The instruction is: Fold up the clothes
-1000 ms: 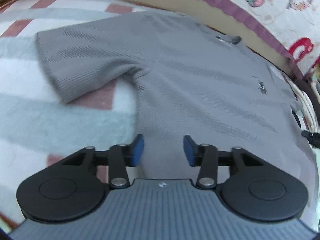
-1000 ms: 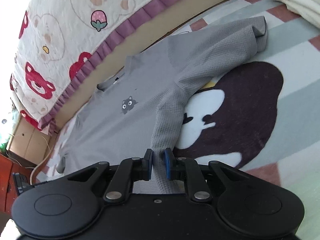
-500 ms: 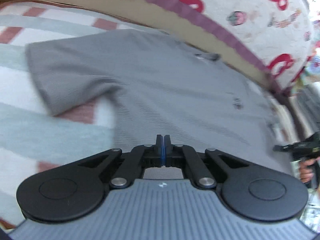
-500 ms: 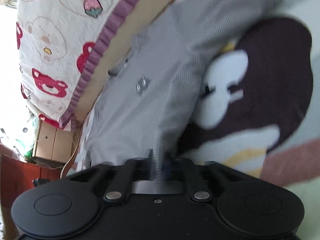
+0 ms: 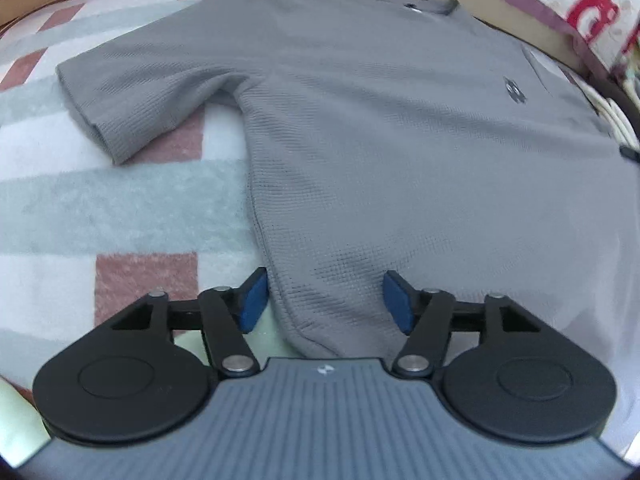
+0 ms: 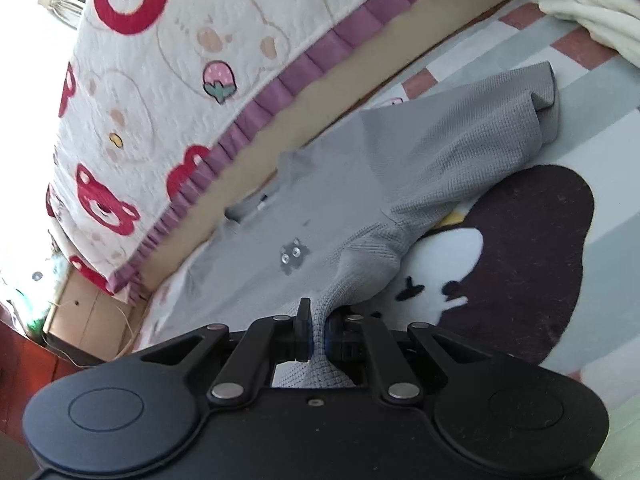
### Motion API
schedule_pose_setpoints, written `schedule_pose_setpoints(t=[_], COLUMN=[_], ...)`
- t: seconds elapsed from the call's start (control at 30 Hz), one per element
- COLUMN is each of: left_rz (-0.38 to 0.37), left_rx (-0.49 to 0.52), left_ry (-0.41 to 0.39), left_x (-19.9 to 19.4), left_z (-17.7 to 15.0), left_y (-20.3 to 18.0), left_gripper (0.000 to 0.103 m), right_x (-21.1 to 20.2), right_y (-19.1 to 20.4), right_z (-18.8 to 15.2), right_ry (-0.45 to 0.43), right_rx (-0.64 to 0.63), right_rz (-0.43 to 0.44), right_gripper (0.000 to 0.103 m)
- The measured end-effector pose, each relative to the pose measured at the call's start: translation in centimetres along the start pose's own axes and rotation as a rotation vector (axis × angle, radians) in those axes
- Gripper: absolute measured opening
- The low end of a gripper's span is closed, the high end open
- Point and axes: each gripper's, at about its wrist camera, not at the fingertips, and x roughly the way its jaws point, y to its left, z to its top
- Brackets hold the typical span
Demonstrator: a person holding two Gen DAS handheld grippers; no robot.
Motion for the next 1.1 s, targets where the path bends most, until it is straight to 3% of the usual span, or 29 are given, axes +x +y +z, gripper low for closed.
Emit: schedule_pose_setpoints(t=[0.07, 0.13, 0.2, 0.33, 0.5, 0.57, 0.63, 0.73, 0.8, 0.87, 1.03, 1.1], left_rz=[-0.013, -0.023, -0.03, -0.085, -0.109, -0.079, -0.111, -0.18, -0.177, -0.145, -0.085, -0.074], left_rx=[-0.038, -0.048, -0.002, 0.095, -0.07, -0.073, -0.064, -0.078, -0.073, -0.025, 0.027, 0.028], left_ry=[-0.02, -0.052, -0.065, -0.14, -0.097, -0.086, -0.101, -0.118, -0.128, -0.118, -0.114, -0.115], left_x=[0.1, 0.3, 0.5, -1.5, -0.1, 1.0, 1.5, 2.2, 2.5, 2.9, 3.0, 3.0], left_z=[0.3, 0.5, 0.7, 0.4, 0.9, 1.2, 1.7, 2.4, 2.6, 2.8, 2.9, 3.0], left_y=[0.2, 0.2, -0.5, -2.1, 0.4, 1.1, 1.5, 1.8, 1.4, 0.8, -0.1, -0.1], left_gripper=[0.076, 0.075, 0.003, 0.004, 0.009, 0.024, 0.029, 0.05, 0.045, 0.005, 0.004, 0.004], right_x=[0.2, 0.5, 0.7, 0.7, 0.7, 0.8, 1.0, 1.1, 1.1, 1.2, 1.5, 2.0], right_y=[-0.4, -0.6, -0.7, -0.6, -0.8, -0.8, -0.8, -0.8, -1.0, -1.1, -0.8, -0.7], right_z=[-0.1, -0.3, -0.5, -0.7, -0.6, -0.6, -0.6, -0.6, -0.7, -0.8, -1.6, -2.0], right_ry=[-0.002, -0.007, -0.01, -0.009, 0.011, 0.018, 0.027, 0.035, 0.042, 0.05, 0.116, 0.142], right_rx=[0.02, 0.03, 0.036, 0.017, 0.002, -0.001, -0.006, -0.003, 0.016, 0.021, -0.026, -0.047], right_rz=[0.003, 0.001, -0.004, -0.004, -0.005, 0.003, 0.016, 0.024, 0.023, 0.007, -0.038, -0.074], right_gripper=[0.008, 0.008, 0.008, 0.008, 0.008, 0.008, 0.008, 0.008, 0.011, 0.012, 0.014, 0.024])
